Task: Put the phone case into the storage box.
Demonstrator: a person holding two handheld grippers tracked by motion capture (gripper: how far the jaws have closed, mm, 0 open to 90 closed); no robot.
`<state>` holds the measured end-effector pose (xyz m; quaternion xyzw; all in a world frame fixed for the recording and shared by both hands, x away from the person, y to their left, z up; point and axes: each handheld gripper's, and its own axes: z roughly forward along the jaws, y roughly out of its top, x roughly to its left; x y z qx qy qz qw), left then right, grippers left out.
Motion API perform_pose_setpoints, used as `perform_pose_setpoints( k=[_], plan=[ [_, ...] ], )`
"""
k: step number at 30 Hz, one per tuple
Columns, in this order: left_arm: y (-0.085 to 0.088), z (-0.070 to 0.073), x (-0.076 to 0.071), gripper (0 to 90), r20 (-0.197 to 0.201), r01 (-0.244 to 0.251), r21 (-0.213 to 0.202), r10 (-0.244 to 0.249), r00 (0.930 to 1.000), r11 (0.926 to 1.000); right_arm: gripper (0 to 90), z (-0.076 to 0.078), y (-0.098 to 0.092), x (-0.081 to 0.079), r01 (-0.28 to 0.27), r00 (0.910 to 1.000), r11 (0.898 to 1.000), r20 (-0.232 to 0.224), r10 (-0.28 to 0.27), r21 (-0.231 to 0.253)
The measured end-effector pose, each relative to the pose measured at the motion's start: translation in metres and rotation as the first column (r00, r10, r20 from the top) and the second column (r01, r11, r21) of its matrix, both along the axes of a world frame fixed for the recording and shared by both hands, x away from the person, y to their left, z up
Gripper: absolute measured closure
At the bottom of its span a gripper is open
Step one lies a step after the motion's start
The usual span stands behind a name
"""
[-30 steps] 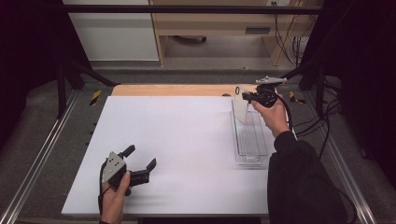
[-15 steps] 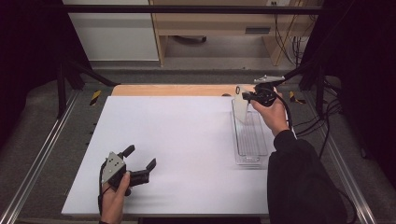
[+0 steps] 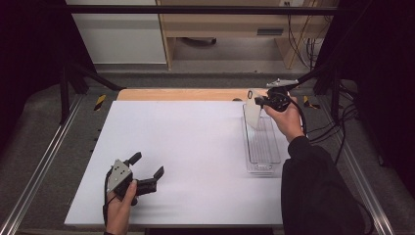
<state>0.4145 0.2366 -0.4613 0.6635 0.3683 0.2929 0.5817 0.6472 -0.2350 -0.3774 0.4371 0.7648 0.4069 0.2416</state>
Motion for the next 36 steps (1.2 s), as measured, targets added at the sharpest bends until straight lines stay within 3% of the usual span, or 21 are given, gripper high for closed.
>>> perform_pose_setpoints(
  k=[15, 22, 36],
  plan=[
    [-0.0010, 0.0001, -0.0004, 2.3, 0.004, 0.001, 0.008, -0.001, 1.0000, 1.0000, 68.5, -0.0003, 0.0018, 0.0056, 0.034, 0.9992, 0.996, 0.026, -0.032, -0.080],
    [-0.0013, 0.0005, -0.0010, 2.3, 0.007, -0.003, 0.012, 0.003, 1.0000, 0.9999, 64.6, -0.0029, 0.0036, 0.0071, 0.062, 0.9970, 0.994, 0.051, -0.057, -0.091],
    [-0.0036, 0.0008, -0.0018, 2.3, 0.010, -0.003, 0.020, 0.003, 0.9999, 0.9998, 59.7, -0.0089, 0.0065, 0.0086, 0.109, 0.9902, 0.992, 0.094, -0.104, -0.057]
  ],
)
